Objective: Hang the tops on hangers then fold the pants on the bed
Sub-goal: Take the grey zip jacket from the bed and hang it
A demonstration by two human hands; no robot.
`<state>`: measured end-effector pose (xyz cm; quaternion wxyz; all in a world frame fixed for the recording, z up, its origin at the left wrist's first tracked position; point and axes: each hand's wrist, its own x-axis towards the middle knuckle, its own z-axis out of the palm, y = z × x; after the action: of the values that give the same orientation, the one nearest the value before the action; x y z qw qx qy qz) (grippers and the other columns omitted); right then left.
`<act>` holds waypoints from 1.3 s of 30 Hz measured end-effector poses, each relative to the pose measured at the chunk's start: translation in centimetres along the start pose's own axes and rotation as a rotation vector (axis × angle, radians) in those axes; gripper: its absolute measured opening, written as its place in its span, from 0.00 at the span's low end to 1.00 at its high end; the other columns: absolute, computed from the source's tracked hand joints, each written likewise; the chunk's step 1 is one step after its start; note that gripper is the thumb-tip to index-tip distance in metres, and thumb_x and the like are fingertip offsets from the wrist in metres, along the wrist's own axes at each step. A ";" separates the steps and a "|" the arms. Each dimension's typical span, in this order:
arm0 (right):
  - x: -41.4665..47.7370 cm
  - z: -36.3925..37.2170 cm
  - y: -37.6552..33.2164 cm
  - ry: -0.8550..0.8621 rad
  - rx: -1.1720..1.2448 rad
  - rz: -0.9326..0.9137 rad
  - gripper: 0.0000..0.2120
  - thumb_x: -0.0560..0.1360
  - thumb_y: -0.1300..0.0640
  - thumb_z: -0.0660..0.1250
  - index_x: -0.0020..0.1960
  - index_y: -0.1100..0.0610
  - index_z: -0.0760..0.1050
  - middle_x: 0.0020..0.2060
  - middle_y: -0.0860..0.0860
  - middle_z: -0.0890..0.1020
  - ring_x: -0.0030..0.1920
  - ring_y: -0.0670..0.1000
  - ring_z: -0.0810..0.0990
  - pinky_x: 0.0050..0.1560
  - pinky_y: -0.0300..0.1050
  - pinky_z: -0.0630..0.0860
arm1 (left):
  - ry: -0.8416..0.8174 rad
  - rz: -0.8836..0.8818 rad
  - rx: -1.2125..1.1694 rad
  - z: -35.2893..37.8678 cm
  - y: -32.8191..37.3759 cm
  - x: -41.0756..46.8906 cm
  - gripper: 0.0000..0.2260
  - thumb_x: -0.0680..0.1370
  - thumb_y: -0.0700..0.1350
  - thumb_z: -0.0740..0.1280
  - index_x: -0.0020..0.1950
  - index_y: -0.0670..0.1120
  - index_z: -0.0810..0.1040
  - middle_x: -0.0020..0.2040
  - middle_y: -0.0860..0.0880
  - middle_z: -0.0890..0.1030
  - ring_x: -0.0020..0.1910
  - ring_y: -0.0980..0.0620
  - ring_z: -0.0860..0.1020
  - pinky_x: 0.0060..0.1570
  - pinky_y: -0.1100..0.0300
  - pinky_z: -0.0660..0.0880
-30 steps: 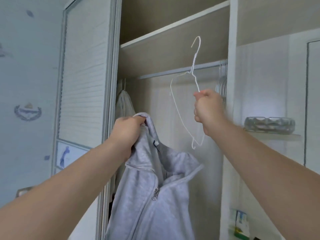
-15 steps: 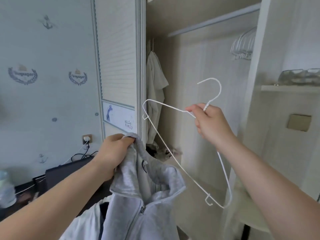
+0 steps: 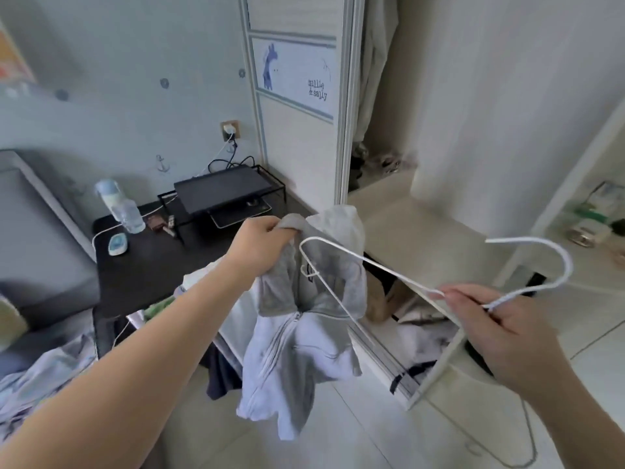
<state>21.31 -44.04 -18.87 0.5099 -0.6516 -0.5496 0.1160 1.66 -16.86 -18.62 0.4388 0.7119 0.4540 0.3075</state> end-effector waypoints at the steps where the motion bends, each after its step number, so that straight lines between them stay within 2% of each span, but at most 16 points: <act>1: -0.7 0.4 0.0 -0.014 0.005 0.021 0.14 0.80 0.54 0.64 0.47 0.37 0.84 0.28 0.49 0.81 0.29 0.51 0.75 0.33 0.29 0.69 | -0.018 0.006 0.013 0.0 -0.4 -0.5 0.12 0.78 0.44 0.69 0.45 0.34 0.80 0.35 0.46 0.74 0.35 0.53 0.71 0.37 0.59 0.68; 3: -1.6 0.9 -0.4 -0.050 0.038 0.066 0.10 0.76 0.44 0.63 0.48 0.37 0.83 0.37 0.66 0.81 0.35 0.66 0.79 0.41 0.40 0.73 | -0.063 0.016 0.051 0.2 -0.7 -1.5 0.11 0.77 0.44 0.70 0.39 0.38 0.79 0.30 0.52 0.73 0.30 0.57 0.69 0.31 0.67 0.66; 4: -1.8 1.1 -0.4 -0.066 0.020 0.077 0.11 0.75 0.42 0.62 0.49 0.38 0.83 0.40 0.70 0.80 0.38 0.71 0.79 0.42 0.46 0.74 | -0.082 0.028 0.075 0.3 -0.8 -2.0 0.11 0.77 0.44 0.70 0.35 0.41 0.78 0.27 0.56 0.71 0.26 0.59 0.68 0.28 0.69 0.64; 7: -2.2 1.1 -0.6 -0.118 -0.029 0.089 0.14 0.74 0.38 0.60 0.50 0.38 0.83 0.39 0.68 0.81 0.38 0.69 0.78 0.37 0.57 0.77 | -0.114 0.054 0.121 0.8 -0.4 -3.5 0.13 0.77 0.43 0.70 0.32 0.46 0.76 0.23 0.58 0.70 0.23 0.60 0.66 0.25 0.69 0.63; 10: -2.4 1.1 0.1 -0.194 -0.060 0.081 0.14 0.79 0.40 0.61 0.50 0.43 0.83 0.33 0.62 0.78 0.31 0.62 0.74 0.31 0.52 0.71 | -0.146 0.072 0.113 1.2 0.7 -4.9 0.12 0.77 0.42 0.70 0.37 0.37 0.76 0.26 0.55 0.70 0.26 0.58 0.67 0.28 0.66 0.64; 13: -2.7 2.9 1.0 -0.249 -0.066 0.074 0.10 0.82 0.52 0.64 0.47 0.49 0.83 0.25 0.49 0.69 0.26 0.44 0.64 0.27 0.36 0.61 | -0.247 0.032 -0.017 2.2 1.8 -6.6 0.12 0.76 0.41 0.70 0.47 0.30 0.77 0.36 0.44 0.75 0.37 0.51 0.73 0.41 0.56 0.70; 15: -3.1 4.6 1.3 -0.259 -0.027 0.092 0.09 0.82 0.58 0.64 0.48 0.54 0.83 0.24 0.48 0.68 0.26 0.43 0.63 0.29 0.34 0.60 | -0.280 -0.037 -0.123 2.9 2.5 -7.8 0.12 0.76 0.40 0.70 0.50 0.30 0.78 0.41 0.38 0.80 0.41 0.46 0.77 0.46 0.49 0.75; 18: -3.1 6.3 1.4 -0.274 -0.032 0.118 0.09 0.82 0.59 0.65 0.50 0.56 0.84 0.25 0.48 0.74 0.26 0.43 0.67 0.31 0.38 0.65 | -0.317 -0.114 -0.162 3.5 2.7 -8.8 0.14 0.75 0.41 0.71 0.54 0.30 0.79 0.46 0.32 0.82 0.44 0.42 0.78 0.50 0.41 0.78; 21: -2.9 5.7 0.7 -0.265 -0.045 0.095 0.08 0.81 0.59 0.66 0.48 0.56 0.84 0.26 0.50 0.75 0.26 0.45 0.68 0.30 0.39 0.66 | -0.362 -0.127 -0.067 3.6 2.1 -9.5 0.22 0.70 0.47 0.72 0.51 0.28 0.77 0.40 0.40 0.77 0.40 0.45 0.74 0.43 0.48 0.70; 23: -2.8 3.7 0.2 -0.201 -0.048 0.076 0.09 0.81 0.57 0.66 0.47 0.53 0.83 0.24 0.50 0.72 0.25 0.44 0.66 0.28 0.38 0.63 | -0.318 -0.052 0.106 3.4 1.6 -9.5 0.14 0.72 0.47 0.72 0.45 0.34 0.81 0.35 0.39 0.78 0.35 0.49 0.74 0.37 0.54 0.71; 25: -3.1 1.2 0.1 -0.169 -0.107 0.030 0.11 0.82 0.51 0.63 0.46 0.50 0.83 0.24 0.55 0.72 0.24 0.48 0.65 0.27 0.42 0.63 | -0.241 -0.026 0.224 2.8 1.3 -9.3 0.07 0.74 0.45 0.71 0.41 0.41 0.83 0.33 0.43 0.80 0.32 0.52 0.76 0.31 0.61 0.72; 27: -3.9 -0.4 -0.1 -0.179 -0.144 -0.022 0.13 0.82 0.48 0.61 0.46 0.49 0.83 0.24 0.58 0.70 0.23 0.49 0.63 0.25 0.39 0.60 | -0.212 -0.045 0.266 2.6 1.0 -9.3 0.07 0.75 0.44 0.71 0.41 0.42 0.83 0.34 0.41 0.81 0.33 0.52 0.77 0.31 0.60 0.73; 30: -4.7 0.2 0.3 -0.169 -0.233 -0.078 0.11 0.81 0.50 0.62 0.47 0.49 0.82 0.23 0.56 0.69 0.24 0.52 0.66 0.26 0.35 0.61 | -0.257 -0.066 0.200 3.9 1.5 -10.4 0.08 0.74 0.44 0.69 0.41 0.38 0.81 0.35 0.39 0.79 0.35 0.47 0.77 0.37 0.52 0.74; 33: -4.4 3.4 1.8 -0.153 -0.226 -0.067 0.09 0.81 0.55 0.64 0.47 0.55 0.82 0.25 0.51 0.74 0.27 0.49 0.70 0.31 0.48 0.72 | -0.289 -0.099 -0.025 5.5 2.8 -11.7 0.12 0.69 0.45 0.68 0.41 0.36 0.76 0.35 0.42 0.75 0.36 0.46 0.75 0.40 0.48 0.71; 36: -4.3 6.4 2.9 -0.188 -0.054 0.016 0.10 0.81 0.57 0.64 0.50 0.59 0.83 0.32 0.56 0.81 0.33 0.56 0.78 0.39 0.57 0.75 | -0.369 -0.177 -0.187 6.9 3.7 -12.7 0.05 0.69 0.44 0.69 0.39 0.43 0.76 0.34 0.43 0.74 0.33 0.47 0.74 0.35 0.54 0.71; 39: -4.8 6.8 3.0 -0.155 0.068 -0.012 0.11 0.79 0.55 0.62 0.44 0.58 0.80 0.30 0.58 0.78 0.32 0.58 0.76 0.36 0.58 0.73 | -0.475 -0.161 -0.098 7.5 3.9 -13.6 0.06 0.77 0.41 0.70 0.41 0.42 0.76 0.32 0.45 0.77 0.30 0.51 0.77 0.29 0.61 0.72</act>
<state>16.49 -43.99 -26.31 0.4883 -0.6197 -0.5870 0.1814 3.97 -32.72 -18.83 0.5900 0.7037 0.3780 0.1176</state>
